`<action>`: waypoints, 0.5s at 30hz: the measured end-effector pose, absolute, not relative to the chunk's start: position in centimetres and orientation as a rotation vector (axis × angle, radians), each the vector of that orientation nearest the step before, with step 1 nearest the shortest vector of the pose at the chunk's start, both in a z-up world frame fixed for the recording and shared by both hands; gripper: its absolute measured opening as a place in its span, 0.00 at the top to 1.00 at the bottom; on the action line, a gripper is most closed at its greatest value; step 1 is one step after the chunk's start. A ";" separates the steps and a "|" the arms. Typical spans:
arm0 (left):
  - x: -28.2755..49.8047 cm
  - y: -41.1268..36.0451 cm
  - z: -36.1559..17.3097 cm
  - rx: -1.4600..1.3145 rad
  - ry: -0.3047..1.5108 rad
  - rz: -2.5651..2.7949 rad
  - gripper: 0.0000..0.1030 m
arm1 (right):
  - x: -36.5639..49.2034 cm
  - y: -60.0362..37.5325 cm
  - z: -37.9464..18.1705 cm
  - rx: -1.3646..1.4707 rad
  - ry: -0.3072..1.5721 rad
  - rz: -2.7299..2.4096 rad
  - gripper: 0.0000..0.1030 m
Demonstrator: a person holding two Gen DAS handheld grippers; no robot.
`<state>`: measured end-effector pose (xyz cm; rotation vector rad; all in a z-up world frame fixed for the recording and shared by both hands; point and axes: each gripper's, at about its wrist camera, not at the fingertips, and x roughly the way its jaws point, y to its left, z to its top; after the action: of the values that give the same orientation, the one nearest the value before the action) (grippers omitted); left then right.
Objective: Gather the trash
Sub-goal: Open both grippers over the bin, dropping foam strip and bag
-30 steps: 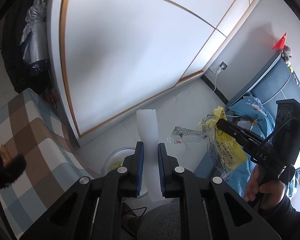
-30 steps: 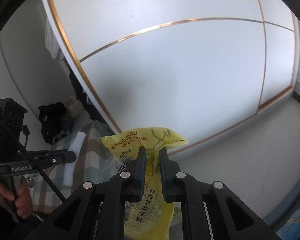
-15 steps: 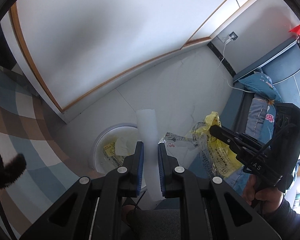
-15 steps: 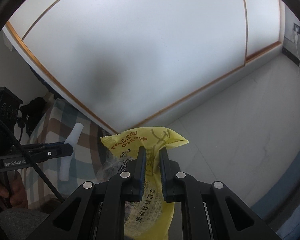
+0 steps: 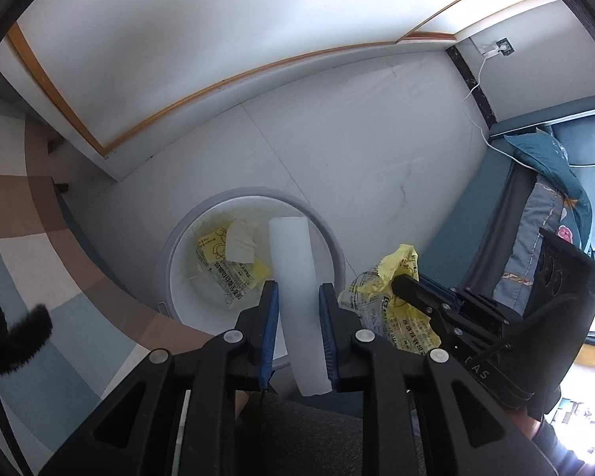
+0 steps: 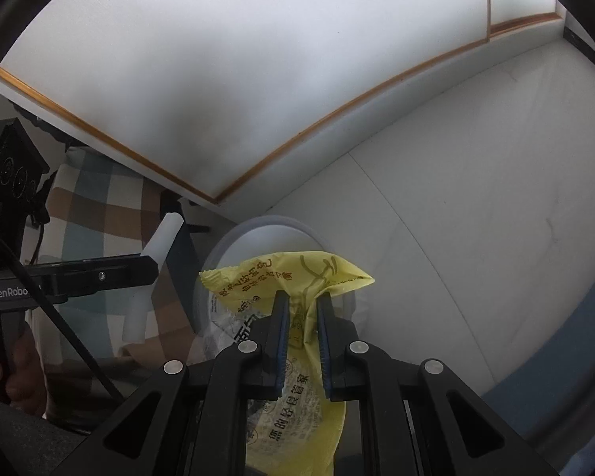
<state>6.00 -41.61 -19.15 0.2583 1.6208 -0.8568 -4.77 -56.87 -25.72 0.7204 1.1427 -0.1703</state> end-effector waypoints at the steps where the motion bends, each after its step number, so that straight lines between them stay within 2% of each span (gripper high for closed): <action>1: 6.2 -41.6 -19.4 0.254 1.635 -0.853 0.83 | -4.7 -56.8 -26.0 0.722 1.151 -0.172 0.88; 4: 6.3 -41.4 -19.6 0.231 1.674 -0.848 0.81 | -4.4 -56.4 -26.5 0.731 1.166 -0.172 0.87; 5: 6.3 -41.4 -19.5 0.238 1.676 -0.841 0.76 | -4.7 -56.8 -26.6 0.734 1.169 -0.173 0.87; 9: 6.5 -40.5 -19.1 0.217 1.658 -0.802 0.42 | -4.6 -56.6 -27.1 0.748 1.175 -0.167 0.86; 15: 6.9 -39.0 -17.7 0.200 1.624 -0.762 0.37 | -4.7 -56.4 -27.9 0.770 1.187 -0.158 0.78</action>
<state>6.91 -39.01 -17.68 0.2000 1.6245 -0.7625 -4.67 -56.42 -27.93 0.7696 1.1865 -0.1576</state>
